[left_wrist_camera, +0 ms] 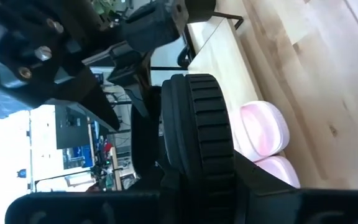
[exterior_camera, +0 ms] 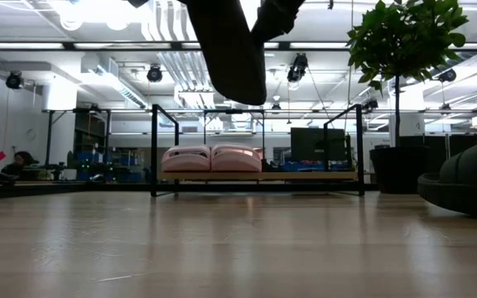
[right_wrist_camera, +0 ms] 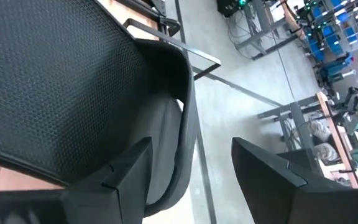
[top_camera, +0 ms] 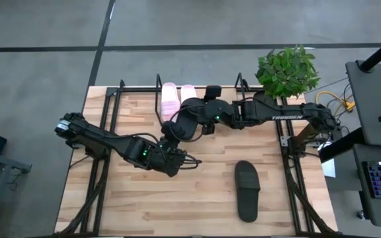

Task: Pick and place slides into the shelf
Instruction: Put the left black slides on the shelf

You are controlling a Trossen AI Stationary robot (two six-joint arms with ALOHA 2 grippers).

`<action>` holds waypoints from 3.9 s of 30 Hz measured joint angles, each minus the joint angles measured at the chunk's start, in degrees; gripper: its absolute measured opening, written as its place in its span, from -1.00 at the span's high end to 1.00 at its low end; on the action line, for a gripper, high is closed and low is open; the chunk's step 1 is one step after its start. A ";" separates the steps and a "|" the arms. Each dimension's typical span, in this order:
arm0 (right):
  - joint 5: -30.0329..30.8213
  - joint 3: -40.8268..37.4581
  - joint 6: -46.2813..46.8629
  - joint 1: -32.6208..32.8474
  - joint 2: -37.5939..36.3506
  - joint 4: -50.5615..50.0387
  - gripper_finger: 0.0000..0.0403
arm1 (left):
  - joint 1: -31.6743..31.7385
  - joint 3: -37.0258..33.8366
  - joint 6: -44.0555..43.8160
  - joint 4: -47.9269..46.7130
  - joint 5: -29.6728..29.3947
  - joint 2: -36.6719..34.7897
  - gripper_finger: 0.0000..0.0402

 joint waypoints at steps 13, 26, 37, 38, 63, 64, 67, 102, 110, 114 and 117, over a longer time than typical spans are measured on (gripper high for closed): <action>-1.52 0.01 0.95 -0.67 0.15 -0.34 0.26 | 0.00 -0.01 5.48 4.04 -1.96 0.04 0.80; 0.81 -0.02 -1.10 -0.34 0.24 -0.78 0.94 | 0.06 0.04 0.90 5.67 -1.19 -0.22 0.67; 4.07 -1.00 -6.88 -1.38 0.04 0.52 0.95 | 0.23 0.01 -14.99 1.03 5.08 -6.18 -0.18; 3.97 -1.22 -7.68 -1.64 0.04 0.88 0.95 | 0.20 0.00 -17.02 0.46 6.76 -7.09 -0.20; -7.43 -29.99 -32.93 -9.72 -15.17 35.85 0.96 | 0.00 -45.92 -14.95 47.34 19.34 -44.32 -0.23; -7.78 -31.28 -33.00 -10.58 -15.55 36.78 0.96 | 0.00 -46.89 -14.75 48.57 19.29 -45.10 -0.23; -9.10 -34.31 -33.15 -13.22 -15.83 37.87 0.96 | 0.02 -49.21 -14.08 49.02 19.04 -47.67 -0.23; -20.71 -40.17 -38.77 -25.09 -2.65 45.97 0.96 | 0.02 -52.62 -13.84 50.31 17.95 -49.83 -0.23; -20.93 -40.08 -40.24 -25.94 -0.82 47.54 0.96 | 0.02 -52.66 -13.92 50.35 17.82 -49.55 -0.23; -21.08 -40.06 -39.67 -26.22 0.07 47.78 0.94 | 0.02 -52.73 -13.94 50.40 17.81 -49.14 -0.23; -21.88 -40.06 -37.89 -26.21 0.11 47.65 0.86 | 0.02 -52.75 -13.97 50.45 17.79 -49.09 -0.23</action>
